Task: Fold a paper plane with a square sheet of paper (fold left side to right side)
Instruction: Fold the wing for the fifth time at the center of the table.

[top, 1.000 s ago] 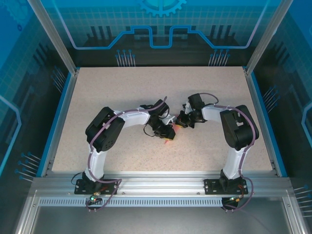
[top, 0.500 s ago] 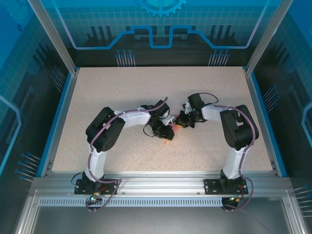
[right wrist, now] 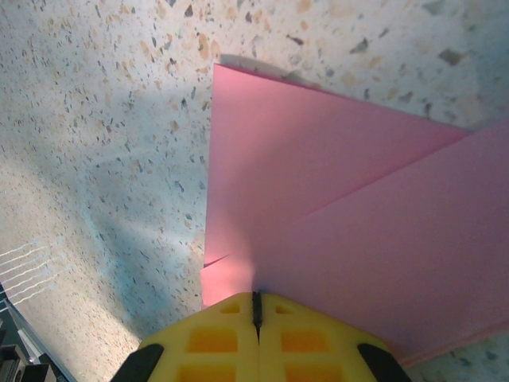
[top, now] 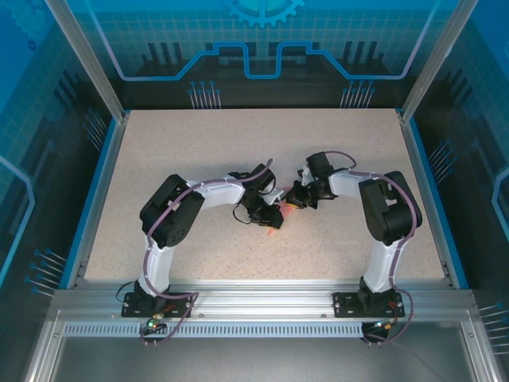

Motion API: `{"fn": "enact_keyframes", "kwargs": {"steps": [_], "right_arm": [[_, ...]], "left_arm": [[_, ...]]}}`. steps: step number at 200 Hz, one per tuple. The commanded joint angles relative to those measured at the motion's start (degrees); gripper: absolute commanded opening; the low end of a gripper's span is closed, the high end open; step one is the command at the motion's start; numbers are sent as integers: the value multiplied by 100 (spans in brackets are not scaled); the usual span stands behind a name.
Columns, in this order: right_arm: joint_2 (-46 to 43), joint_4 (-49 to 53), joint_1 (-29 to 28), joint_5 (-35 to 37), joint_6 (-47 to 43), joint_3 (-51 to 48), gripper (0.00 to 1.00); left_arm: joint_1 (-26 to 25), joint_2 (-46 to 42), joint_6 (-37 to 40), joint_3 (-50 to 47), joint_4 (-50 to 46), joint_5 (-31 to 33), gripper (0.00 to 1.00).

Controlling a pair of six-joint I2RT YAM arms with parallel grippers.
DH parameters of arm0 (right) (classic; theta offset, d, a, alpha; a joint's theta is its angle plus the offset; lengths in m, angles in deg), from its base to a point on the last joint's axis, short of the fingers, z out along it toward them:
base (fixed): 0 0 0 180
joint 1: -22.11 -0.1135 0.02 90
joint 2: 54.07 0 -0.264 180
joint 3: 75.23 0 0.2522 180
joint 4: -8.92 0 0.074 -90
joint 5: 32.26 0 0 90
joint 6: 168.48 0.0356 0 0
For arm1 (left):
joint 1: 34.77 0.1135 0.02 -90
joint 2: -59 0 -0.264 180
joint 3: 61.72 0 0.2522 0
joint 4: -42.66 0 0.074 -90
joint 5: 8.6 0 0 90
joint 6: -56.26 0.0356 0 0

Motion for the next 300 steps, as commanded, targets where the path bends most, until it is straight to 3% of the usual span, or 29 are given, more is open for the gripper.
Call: {"fn": "enact_keyframes", "kwargs": {"steps": [1,234,300], "right_arm": [[277,608,5,494,-106,-64,0],[371,782,207,494,-210,-19,0],[242,619,200,396,-177,-89,0]], "left_arm": [[79,142,-142,-200,92,-248,17],[419,-795,-143,-1477,104,-418,17],[535,-1366,-159,-1375,160,-654,17]]}}
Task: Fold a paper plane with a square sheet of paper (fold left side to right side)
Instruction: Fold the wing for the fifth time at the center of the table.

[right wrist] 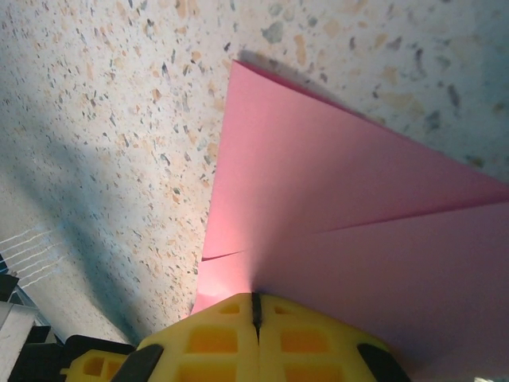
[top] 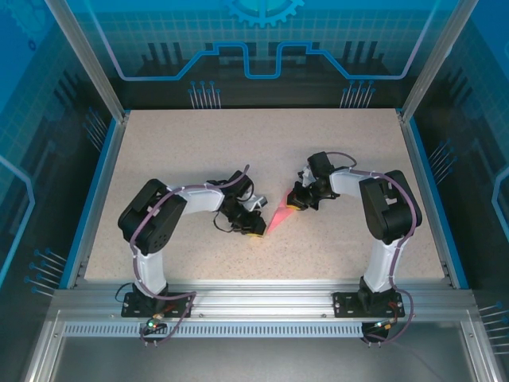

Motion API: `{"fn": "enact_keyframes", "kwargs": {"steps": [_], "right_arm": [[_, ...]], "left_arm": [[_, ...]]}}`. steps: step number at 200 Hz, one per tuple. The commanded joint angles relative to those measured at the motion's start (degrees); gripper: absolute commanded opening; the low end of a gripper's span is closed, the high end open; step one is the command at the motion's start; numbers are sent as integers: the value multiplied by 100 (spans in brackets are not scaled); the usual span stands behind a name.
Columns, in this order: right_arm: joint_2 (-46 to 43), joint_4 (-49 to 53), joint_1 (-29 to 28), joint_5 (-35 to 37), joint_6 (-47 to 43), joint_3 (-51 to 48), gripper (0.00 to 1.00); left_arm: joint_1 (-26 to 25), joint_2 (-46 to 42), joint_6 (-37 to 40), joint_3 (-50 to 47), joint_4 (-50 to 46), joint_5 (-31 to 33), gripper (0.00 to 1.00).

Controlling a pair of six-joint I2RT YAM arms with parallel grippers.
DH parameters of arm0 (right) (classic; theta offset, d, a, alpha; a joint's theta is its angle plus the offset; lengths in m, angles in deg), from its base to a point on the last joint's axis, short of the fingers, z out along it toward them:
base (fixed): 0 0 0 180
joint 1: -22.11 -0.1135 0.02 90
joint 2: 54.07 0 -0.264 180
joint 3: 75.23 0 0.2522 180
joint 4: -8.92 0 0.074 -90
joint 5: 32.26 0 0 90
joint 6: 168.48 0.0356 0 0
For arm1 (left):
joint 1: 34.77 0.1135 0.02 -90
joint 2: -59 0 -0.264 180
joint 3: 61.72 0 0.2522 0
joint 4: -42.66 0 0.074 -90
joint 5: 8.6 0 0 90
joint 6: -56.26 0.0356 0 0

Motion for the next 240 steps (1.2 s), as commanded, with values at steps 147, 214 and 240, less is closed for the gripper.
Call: {"fn": "enact_keyframes", "kwargs": {"steps": [147,214,240], "right_arm": [[-510,-278,26,463,-137,-332,0],[-1421,-274,-196,378,-325,-816,0],[-1382,-539,-528,183,-151,-1002,0]], "left_arm": [[-167,838,-265,1021,97,116,15],[-278,917,-275,901,-83,647,2],[-277,891,-265,864,-93,714,0]]}}
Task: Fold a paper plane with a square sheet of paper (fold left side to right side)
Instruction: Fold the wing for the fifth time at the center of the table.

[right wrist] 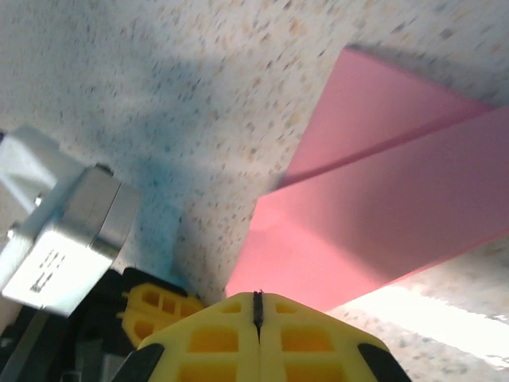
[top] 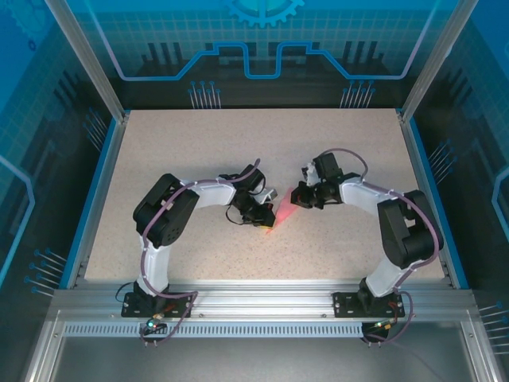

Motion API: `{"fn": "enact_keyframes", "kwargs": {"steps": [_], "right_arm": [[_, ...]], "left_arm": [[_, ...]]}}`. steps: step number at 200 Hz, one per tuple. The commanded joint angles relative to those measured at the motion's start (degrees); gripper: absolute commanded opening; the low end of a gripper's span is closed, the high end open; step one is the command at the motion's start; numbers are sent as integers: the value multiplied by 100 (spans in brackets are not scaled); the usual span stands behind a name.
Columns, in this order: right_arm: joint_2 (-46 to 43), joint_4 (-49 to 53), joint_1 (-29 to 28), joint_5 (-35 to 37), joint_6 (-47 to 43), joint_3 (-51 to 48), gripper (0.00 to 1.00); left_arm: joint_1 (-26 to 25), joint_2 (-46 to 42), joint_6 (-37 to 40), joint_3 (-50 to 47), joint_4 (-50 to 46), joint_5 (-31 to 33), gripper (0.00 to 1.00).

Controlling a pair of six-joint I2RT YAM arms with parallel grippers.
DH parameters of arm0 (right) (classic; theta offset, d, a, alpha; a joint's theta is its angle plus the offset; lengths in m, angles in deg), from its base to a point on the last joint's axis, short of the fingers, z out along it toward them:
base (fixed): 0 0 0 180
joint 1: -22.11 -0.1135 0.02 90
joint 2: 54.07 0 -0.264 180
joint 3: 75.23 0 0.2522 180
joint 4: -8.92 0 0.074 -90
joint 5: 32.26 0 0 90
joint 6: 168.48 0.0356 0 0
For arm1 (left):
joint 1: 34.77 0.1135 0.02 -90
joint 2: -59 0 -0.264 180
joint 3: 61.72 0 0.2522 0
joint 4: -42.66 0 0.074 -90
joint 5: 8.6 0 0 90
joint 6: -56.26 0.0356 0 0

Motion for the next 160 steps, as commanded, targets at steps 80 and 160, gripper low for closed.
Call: {"fn": "enact_keyframes", "kwargs": {"steps": [80,160], "right_arm": [[505,-590,-736,-438,322,-344,0],[808,64,-750,56,149,-83,0]], "left_arm": [[-88,102,52,-56,-294,446,0],[-85,120,54,-35,-339,472,0]]}}
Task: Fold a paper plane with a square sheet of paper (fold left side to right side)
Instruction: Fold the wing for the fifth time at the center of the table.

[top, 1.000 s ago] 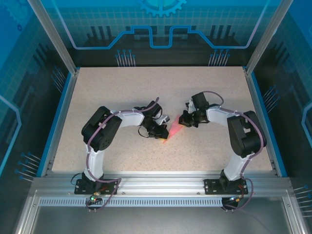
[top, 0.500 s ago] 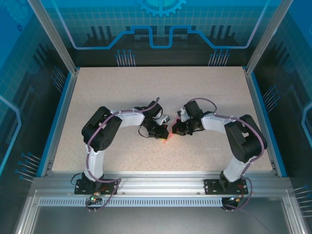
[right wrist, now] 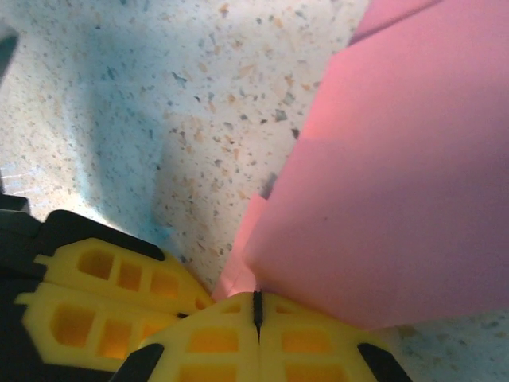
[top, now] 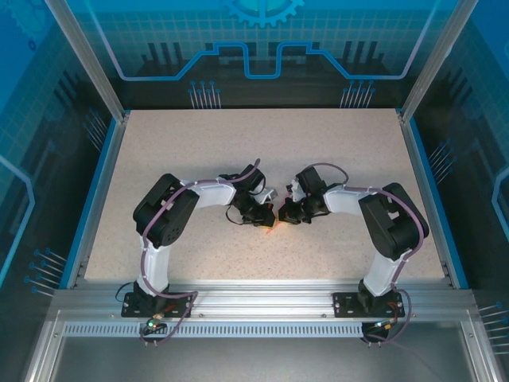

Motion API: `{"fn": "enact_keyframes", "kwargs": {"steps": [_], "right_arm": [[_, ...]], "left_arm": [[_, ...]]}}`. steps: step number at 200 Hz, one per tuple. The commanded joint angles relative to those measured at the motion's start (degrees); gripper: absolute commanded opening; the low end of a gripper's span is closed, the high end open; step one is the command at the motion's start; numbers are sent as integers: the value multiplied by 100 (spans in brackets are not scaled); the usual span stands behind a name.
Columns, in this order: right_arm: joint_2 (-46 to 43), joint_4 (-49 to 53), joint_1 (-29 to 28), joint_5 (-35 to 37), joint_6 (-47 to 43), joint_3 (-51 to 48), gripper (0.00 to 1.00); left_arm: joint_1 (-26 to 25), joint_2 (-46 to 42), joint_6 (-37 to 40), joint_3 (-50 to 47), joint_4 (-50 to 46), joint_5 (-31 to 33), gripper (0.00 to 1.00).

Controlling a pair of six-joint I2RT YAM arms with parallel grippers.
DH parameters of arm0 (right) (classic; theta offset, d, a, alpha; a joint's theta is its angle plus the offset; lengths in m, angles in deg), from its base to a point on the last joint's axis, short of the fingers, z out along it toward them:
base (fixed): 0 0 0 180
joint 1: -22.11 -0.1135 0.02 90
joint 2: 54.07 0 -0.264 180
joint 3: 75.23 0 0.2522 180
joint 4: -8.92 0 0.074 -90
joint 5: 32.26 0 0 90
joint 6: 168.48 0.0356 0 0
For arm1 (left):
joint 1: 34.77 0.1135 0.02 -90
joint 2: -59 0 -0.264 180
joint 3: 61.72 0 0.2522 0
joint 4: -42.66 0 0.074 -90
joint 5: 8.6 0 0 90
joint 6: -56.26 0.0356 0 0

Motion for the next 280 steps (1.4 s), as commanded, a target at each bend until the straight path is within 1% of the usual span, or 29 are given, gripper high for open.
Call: {"fn": "enact_keyframes", "kwargs": {"steps": [1,46,161,210,241,266,280], "right_arm": [[185,506,-76,306,-111,177,0],[234,787,83,577,-236,220,0],[468,1177,1114,550,-713,691,0],[395,1305,1452,594,-853,840,0],[130,1438,1572,741,-883,870,0],[-206,1500,1628,824,-857,803,0],[-436,1550,1626,887,-811,729,0]], "left_arm": [[-75,123,56,-35,-345,431,0],[-82,174,55,-26,-396,462,0],[-80,234,67,-109,-324,442,0],[-82,229,66,-112,-291,397,0],[-84,120,68,-132,-196,296,0],[-75,-35,71,-113,-99,109,8],[-77,-166,77,-52,-78,48,11]]}}
